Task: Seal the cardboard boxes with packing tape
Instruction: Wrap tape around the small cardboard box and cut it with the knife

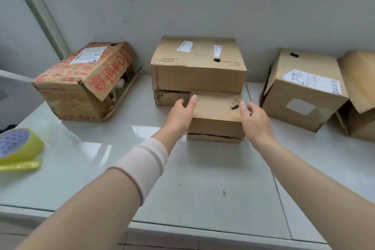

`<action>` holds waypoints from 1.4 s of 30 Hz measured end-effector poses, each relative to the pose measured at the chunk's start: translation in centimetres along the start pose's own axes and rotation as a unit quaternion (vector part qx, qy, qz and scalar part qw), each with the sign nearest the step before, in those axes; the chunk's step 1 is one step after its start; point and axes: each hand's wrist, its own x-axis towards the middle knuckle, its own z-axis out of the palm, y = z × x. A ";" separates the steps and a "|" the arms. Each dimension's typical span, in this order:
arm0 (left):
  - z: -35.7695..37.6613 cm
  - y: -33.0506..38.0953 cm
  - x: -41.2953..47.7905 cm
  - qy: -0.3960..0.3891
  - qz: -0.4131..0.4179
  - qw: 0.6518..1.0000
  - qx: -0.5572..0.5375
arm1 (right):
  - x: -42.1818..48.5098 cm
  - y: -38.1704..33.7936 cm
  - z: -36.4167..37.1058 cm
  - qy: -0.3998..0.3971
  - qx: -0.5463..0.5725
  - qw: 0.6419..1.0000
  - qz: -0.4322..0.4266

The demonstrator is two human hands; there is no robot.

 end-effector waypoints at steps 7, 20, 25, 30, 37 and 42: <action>1.0 -1.1 0.3 -0.044 -0.052 0.995 -0.069 | 0.0 0.8 0.9 -0.083 0.144 0.985 0.045; -2.3 -2.0 -13.1 -0.047 -0.105 0.965 -0.235 | -11.2 -0.7 -3.2 -0.114 0.241 0.963 0.040; -2.6 -2.7 -18.6 -0.025 -0.109 0.943 -0.313 | -17.3 -0.5 -4.4 -0.090 0.344 0.927 0.115; -2.0 -2.9 -23.4 -0.023 -0.112 0.922 -0.371 | -22.3 -1.1 -4.7 -0.136 0.408 0.890 0.148; -2.4 -4.7 -27.9 -0.040 -0.087 0.933 -0.346 | -25.5 -1.1 -4.5 -0.149 0.463 0.863 0.135; -5.0 -6.3 -28.2 -0.047 -0.071 0.959 -0.269 | -26.1 -1.5 -5.3 -0.155 0.405 0.890 0.145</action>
